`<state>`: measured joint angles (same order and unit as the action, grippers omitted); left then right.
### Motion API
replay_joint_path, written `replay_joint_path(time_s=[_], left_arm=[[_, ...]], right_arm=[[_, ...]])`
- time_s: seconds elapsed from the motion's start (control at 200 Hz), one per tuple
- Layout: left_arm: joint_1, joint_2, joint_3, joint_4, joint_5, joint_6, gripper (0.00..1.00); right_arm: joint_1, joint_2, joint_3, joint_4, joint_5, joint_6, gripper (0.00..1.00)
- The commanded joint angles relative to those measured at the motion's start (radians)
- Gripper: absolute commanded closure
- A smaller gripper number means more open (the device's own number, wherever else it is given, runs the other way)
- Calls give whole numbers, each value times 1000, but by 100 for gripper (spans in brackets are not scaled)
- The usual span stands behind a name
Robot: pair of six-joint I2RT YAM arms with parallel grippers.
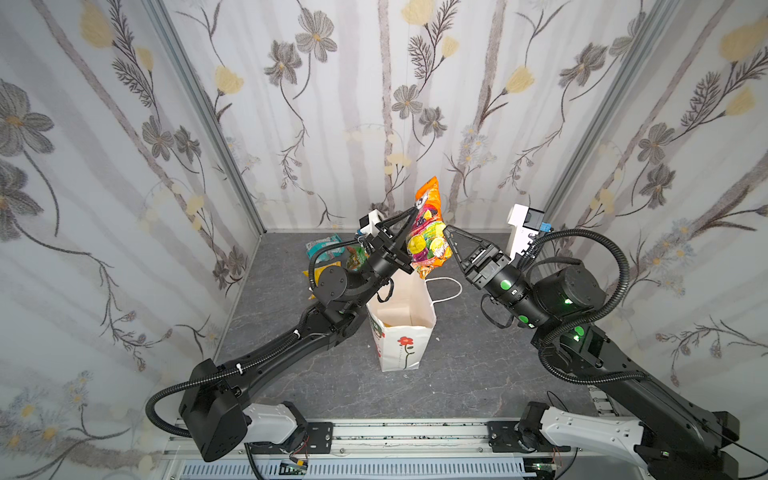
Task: Take the snacks out of the paper bag
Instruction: 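Carry the Fox's Fruits packet away with the left gripper while the right withdraws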
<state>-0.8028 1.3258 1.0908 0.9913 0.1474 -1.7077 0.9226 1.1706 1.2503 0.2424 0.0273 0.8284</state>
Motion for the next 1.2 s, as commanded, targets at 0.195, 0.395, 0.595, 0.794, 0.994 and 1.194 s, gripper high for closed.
replay_joint_path(time_s=[0.195,0.395,0.595,0.794,0.994,1.194], left_arm=[[38,-62,6,-56,27,116,56],[96,-107,-2,-107,48,136,72],[178,-155,9,-180,82,208,78],[282,-325,50,-542,38,554,79],[284,-504,56,-907,-275,918,79],[288,-652,-58,-1024,-547,1046,79]], right_arm=[[-3,-4,-9,-117,41,-37,88],[-4,-9,2,-127,20,-67,70],[-4,-27,12,-131,-5,-112,44],[-5,-95,-61,-109,77,-158,18],[-12,-166,-175,-71,135,-167,4],[-20,-208,-266,-64,157,-151,1]])
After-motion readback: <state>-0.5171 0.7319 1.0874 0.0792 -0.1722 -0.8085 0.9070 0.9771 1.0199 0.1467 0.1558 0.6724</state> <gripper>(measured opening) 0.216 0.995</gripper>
